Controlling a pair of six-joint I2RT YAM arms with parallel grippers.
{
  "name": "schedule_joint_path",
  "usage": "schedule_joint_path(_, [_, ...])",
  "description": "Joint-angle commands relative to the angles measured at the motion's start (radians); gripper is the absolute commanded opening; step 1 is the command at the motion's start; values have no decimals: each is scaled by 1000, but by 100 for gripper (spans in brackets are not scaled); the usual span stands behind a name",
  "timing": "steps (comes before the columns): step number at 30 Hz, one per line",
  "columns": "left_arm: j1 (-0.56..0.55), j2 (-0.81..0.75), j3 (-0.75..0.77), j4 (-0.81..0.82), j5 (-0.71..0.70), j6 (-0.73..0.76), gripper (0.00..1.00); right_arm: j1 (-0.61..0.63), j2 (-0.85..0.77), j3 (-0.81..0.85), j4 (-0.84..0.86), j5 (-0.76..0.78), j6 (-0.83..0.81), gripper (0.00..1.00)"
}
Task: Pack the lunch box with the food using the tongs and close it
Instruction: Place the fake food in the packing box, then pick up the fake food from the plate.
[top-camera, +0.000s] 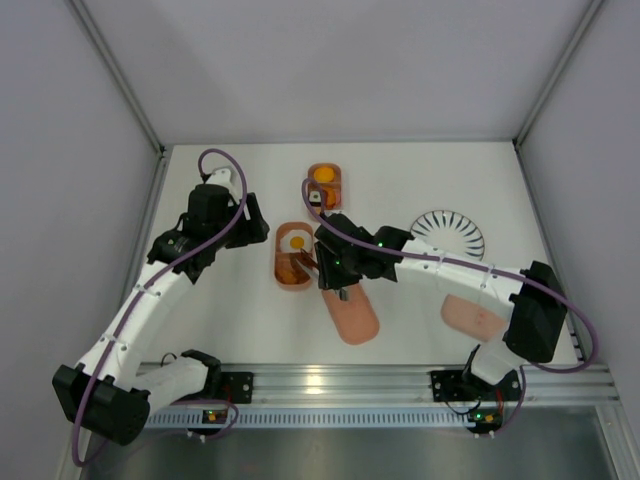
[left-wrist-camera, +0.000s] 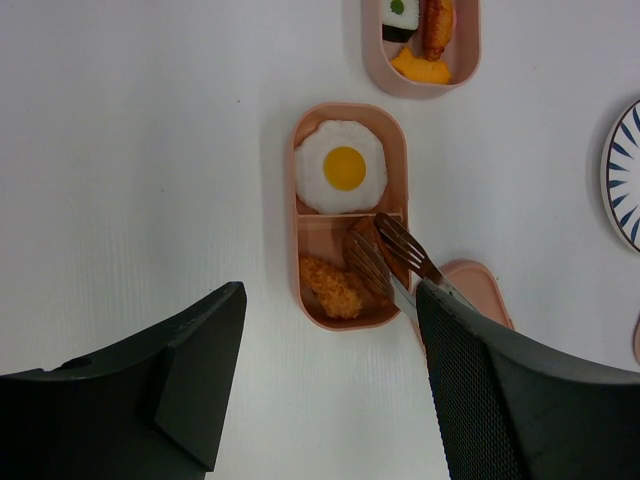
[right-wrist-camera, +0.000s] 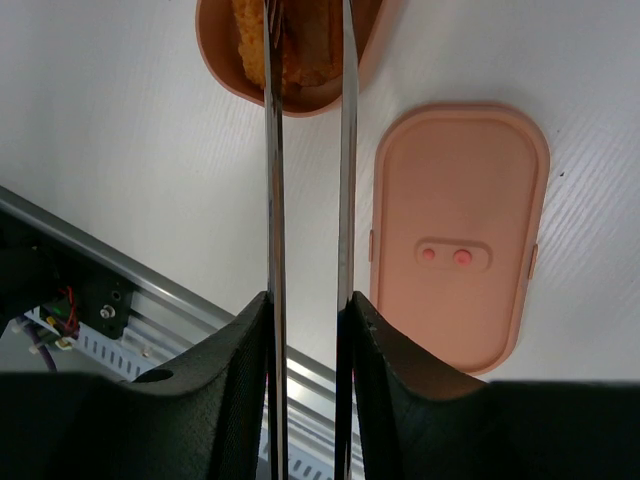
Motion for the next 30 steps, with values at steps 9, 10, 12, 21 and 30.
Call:
schedule_joint_path(9, [5, -19, 19, 16, 4, 8, 74, 21, -10, 67, 39, 26, -6, 36])
schedule_joint_path(10, [5, -17, 17, 16, 4, 10, 74, 21, -10, 68, 39, 28, -6, 36])
schedule_joint_path(12, [5, -17, 17, 15, 3, 10, 74, 21, -12, 70, 38, 26, -7, 36])
schedule_joint_path(21, [5, -19, 21, 15, 1, 10, 74, 21, -32, 87, 16, 58, -8, 36])
schedule_joint_path(30, [5, -22, 24, 13, 3, 10, 74, -18, -114, 71, -37, 146, 9, 36])
